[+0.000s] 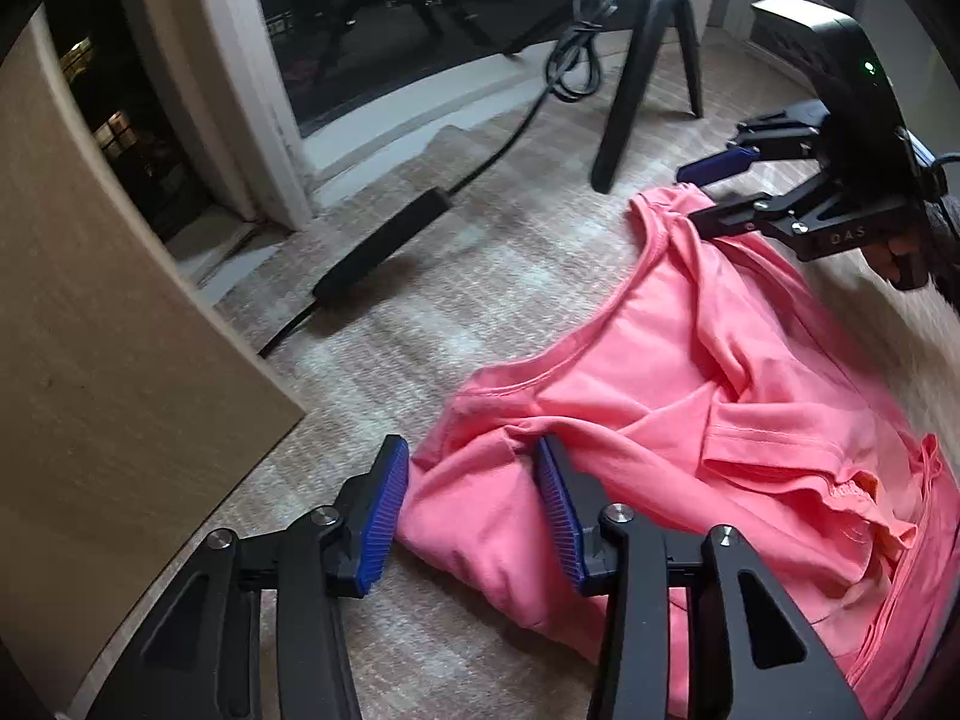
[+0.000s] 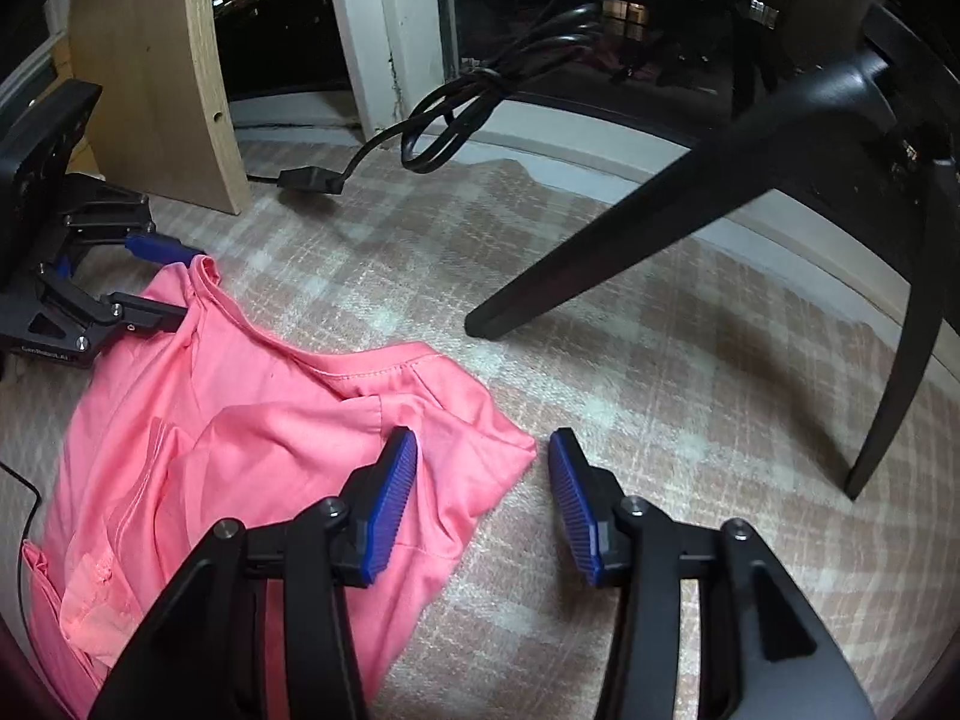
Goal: Fold clothes
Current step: 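Move both open grippers over the pink shirt collar on the rug, then pinch the shirt collar with the right gripper while the left gripper pinches the shoulder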
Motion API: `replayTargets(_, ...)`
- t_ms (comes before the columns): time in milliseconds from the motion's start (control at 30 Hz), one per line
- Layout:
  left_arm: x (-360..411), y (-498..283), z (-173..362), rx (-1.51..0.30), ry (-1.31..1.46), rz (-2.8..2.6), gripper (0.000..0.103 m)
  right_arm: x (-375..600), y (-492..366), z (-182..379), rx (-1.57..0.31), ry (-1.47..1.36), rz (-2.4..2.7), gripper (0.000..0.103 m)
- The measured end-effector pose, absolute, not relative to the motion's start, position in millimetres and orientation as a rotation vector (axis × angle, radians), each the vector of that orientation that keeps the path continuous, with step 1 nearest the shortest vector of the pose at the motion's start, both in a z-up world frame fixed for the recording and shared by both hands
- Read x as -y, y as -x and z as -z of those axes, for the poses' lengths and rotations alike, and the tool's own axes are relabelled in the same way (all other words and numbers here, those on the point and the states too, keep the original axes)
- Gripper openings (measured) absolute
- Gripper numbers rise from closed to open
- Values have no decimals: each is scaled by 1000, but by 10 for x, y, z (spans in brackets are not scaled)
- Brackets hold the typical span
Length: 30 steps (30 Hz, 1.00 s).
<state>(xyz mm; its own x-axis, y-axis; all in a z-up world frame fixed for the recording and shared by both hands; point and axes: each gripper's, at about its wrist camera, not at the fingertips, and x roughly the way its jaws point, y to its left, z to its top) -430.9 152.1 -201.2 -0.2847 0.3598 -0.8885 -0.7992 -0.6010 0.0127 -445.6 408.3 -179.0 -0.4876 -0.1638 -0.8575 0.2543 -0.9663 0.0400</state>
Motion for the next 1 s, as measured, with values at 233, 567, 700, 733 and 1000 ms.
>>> replayTargets(233,-1581,4245,1983,-617,1179,-1901,11,-4020,4442,1773,-139,-1421,2463,8)
replayTargets(567,-1392,4106,1623,-511,1180,-1902,7,-4100,4089,1159,62,-1288,2481,6)
replayTargets(700,-1255,3819,1240,-488,1132,-1895,7,-4001,3660,721,49,-1211,2495,6)
replayTargets(733,-1228,3693,1129,-494,1118,-1894,7,-3955,3501,665,40,-1199,2500,6)
replayTargets(1000,-1025,2614,616,-513,1042,-1884,7,-3725,2405,453,24,-1171,2519,6)
